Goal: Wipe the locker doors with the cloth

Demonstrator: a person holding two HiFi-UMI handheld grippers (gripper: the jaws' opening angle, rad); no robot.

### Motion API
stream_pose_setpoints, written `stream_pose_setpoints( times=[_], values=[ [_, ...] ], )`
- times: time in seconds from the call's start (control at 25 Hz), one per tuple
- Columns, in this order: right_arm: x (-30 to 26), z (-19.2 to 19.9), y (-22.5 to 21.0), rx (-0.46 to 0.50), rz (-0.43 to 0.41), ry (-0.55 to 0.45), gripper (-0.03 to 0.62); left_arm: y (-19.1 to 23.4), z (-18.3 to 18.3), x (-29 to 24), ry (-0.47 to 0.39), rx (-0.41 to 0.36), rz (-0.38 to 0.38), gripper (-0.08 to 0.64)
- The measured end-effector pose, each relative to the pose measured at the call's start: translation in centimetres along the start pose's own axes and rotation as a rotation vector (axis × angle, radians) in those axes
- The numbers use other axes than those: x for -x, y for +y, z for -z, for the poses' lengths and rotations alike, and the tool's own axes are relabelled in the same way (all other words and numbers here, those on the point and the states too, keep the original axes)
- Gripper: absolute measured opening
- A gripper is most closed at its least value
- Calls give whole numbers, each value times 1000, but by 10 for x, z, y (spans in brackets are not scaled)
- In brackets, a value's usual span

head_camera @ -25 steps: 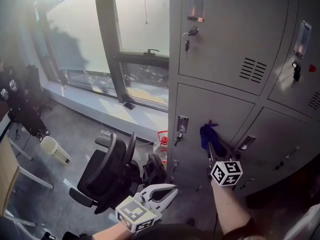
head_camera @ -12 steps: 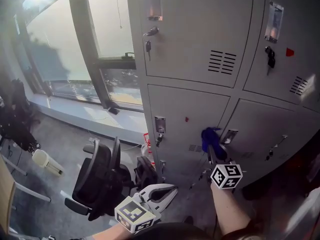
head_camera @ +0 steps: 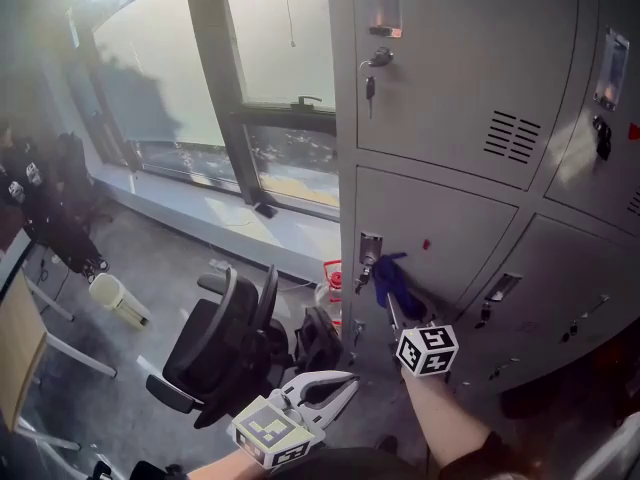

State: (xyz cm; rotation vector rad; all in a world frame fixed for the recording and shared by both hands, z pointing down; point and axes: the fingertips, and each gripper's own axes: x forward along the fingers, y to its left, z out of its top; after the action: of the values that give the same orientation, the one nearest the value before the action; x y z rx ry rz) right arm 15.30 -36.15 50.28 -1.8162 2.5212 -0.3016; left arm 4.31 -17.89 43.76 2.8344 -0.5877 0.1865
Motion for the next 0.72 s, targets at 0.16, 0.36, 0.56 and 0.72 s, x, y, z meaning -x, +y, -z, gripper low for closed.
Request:
stream_pose_setpoints(
  times=[0.16, 0.36, 0.56, 0.72],
  values=[
    [-22, 14, 8, -9, -12, 23, 78, 10, 5, 12, 9, 25, -39, 8],
    [-23, 19, -5, -27, 6, 21, 78, 15, 7, 16, 19, 33, -60, 8],
    [2, 22, -31, -43, 46, 19, 78, 8, 7, 4, 16, 12, -37, 8],
    [36, 22, -63, -56, 112, 11, 78, -5, 5, -15, 24, -4, 19, 8]
  ],
)
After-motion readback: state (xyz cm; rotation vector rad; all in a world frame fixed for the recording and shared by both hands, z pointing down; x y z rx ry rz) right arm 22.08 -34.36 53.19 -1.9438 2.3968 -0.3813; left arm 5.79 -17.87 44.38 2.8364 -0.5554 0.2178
